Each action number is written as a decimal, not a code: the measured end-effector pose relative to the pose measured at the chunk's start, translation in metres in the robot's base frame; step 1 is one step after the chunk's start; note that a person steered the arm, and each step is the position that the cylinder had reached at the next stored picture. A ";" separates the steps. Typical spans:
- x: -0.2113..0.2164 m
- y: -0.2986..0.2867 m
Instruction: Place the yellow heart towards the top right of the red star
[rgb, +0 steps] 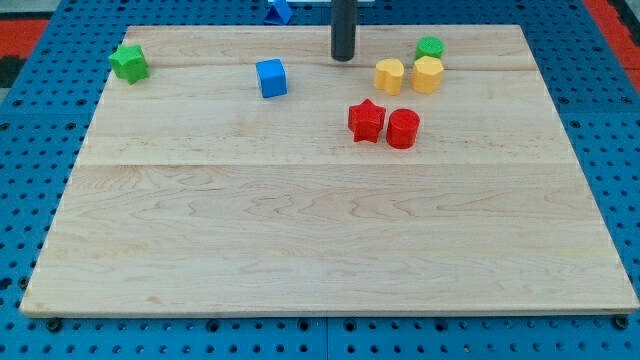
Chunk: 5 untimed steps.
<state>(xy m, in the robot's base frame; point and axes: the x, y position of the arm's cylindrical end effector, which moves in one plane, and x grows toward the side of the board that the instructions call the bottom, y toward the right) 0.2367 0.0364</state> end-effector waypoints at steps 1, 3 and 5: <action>0.018 0.050; 0.055 0.066; 0.064 0.029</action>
<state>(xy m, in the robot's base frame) 0.3006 0.0658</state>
